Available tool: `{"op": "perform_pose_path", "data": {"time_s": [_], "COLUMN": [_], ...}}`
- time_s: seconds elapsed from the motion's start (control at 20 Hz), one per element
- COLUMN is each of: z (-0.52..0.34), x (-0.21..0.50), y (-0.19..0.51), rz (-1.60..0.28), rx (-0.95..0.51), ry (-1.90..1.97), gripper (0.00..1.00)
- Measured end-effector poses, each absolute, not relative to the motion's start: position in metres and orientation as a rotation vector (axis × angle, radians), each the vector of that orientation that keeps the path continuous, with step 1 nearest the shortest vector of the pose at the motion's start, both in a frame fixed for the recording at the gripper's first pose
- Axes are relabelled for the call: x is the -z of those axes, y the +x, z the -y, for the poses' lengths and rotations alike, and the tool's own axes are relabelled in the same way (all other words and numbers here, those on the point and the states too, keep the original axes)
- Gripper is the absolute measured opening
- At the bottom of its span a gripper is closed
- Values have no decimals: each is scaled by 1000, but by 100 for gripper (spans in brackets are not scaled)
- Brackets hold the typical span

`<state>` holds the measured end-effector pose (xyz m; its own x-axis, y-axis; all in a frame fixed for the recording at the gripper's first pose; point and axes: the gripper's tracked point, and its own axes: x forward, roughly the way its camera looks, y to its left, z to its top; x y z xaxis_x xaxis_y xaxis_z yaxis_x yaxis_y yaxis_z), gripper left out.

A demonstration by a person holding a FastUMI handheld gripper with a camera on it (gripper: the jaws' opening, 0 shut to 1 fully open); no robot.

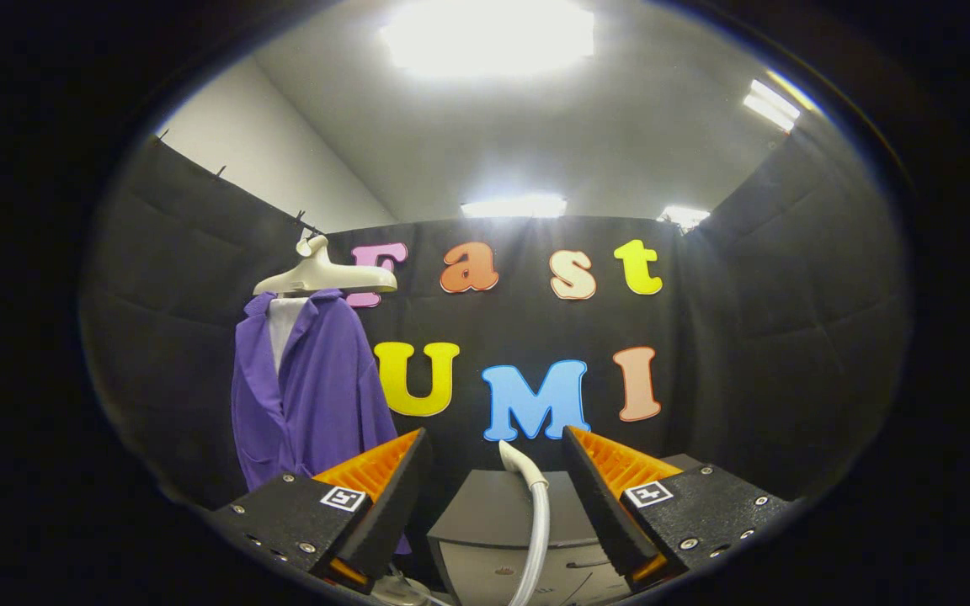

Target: Iron the clothes twice with a garment steamer, once on the left side and once on the right side.

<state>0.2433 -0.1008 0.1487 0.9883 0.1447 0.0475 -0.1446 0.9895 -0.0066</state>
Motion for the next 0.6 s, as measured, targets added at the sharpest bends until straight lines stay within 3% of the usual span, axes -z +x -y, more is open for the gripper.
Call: {"op": "perform_pose_path", "data": {"time_s": [0.6], "z": [124], "x": [-97], "y": [400], "rz": [-211], "rx": [-270], "ry": [192], "gripper": [95]}}
